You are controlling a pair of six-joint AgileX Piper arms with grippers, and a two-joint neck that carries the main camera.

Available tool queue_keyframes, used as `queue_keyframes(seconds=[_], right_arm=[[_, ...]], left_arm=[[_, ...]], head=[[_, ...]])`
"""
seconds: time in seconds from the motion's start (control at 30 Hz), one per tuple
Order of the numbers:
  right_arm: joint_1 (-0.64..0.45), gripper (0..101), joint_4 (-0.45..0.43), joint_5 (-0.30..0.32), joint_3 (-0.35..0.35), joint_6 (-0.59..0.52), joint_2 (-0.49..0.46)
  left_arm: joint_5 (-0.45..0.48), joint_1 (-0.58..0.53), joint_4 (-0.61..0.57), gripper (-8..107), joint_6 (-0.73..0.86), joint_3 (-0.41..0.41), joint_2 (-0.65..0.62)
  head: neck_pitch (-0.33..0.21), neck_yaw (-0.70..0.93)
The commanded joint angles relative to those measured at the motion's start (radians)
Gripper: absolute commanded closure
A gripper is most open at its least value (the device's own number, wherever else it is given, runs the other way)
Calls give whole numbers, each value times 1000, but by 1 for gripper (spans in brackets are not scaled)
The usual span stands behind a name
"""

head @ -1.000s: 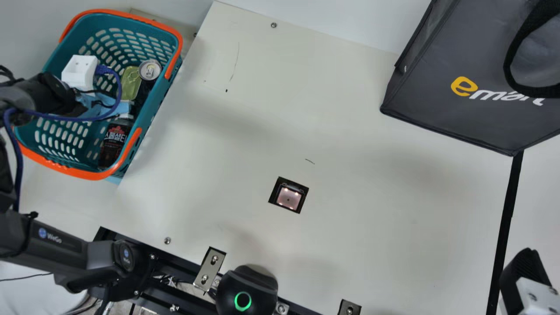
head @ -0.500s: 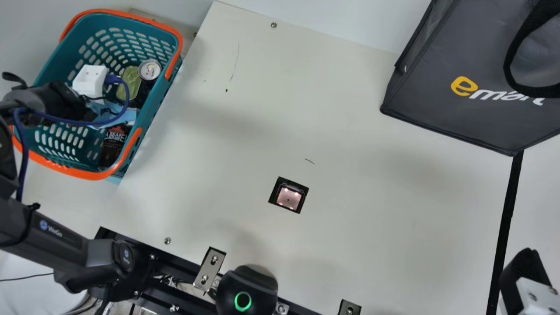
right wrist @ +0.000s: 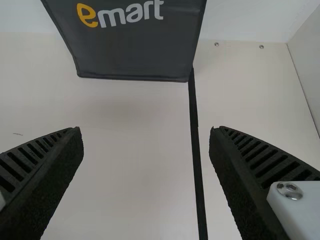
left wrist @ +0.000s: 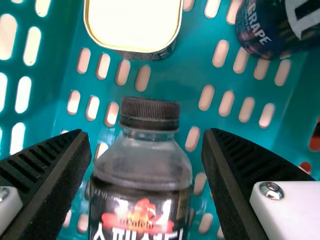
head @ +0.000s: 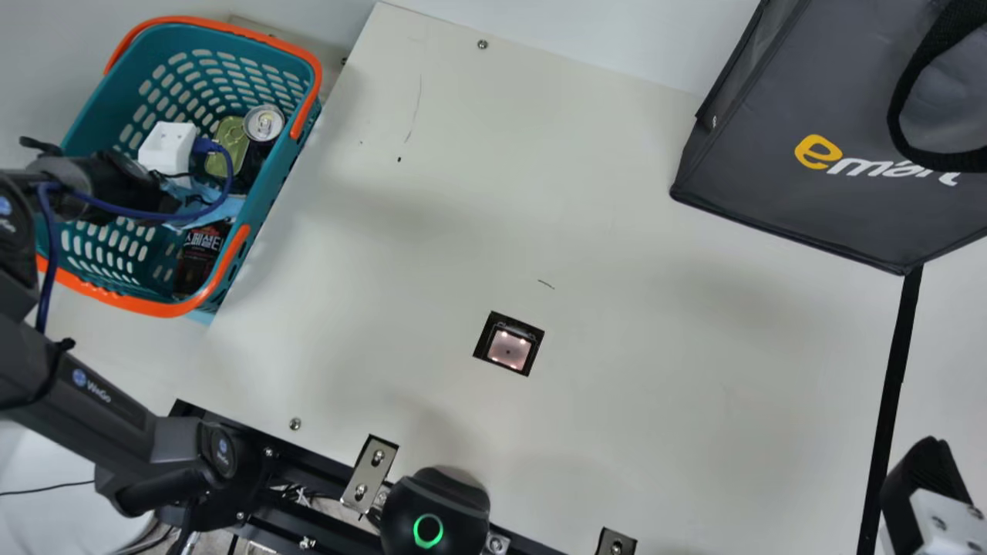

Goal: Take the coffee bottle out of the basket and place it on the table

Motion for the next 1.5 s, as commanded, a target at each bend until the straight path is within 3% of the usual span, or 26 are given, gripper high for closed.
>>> queue_keyframes(seconds=[0.0, 0.7, 1.1, 1.47], right_arm=[[0, 10, 0, 0, 0, 0, 0], [0, 10, 0, 0, 0, 0, 0], [0, 10, 0, 0, 0, 0, 0], [0, 10, 0, 0, 0, 0, 0]], left_arm=[[-2, 0, -15, 9, 20, -5, 9], [-30, -4, -159, 9, 177, -61, 93], [-36, -2, -168, 89, 171, -82, 122], [-6, -1, -124, 89, 111, -77, 69]], head=[[-26, 2], [-26, 2], [-26, 2], [-26, 2]])
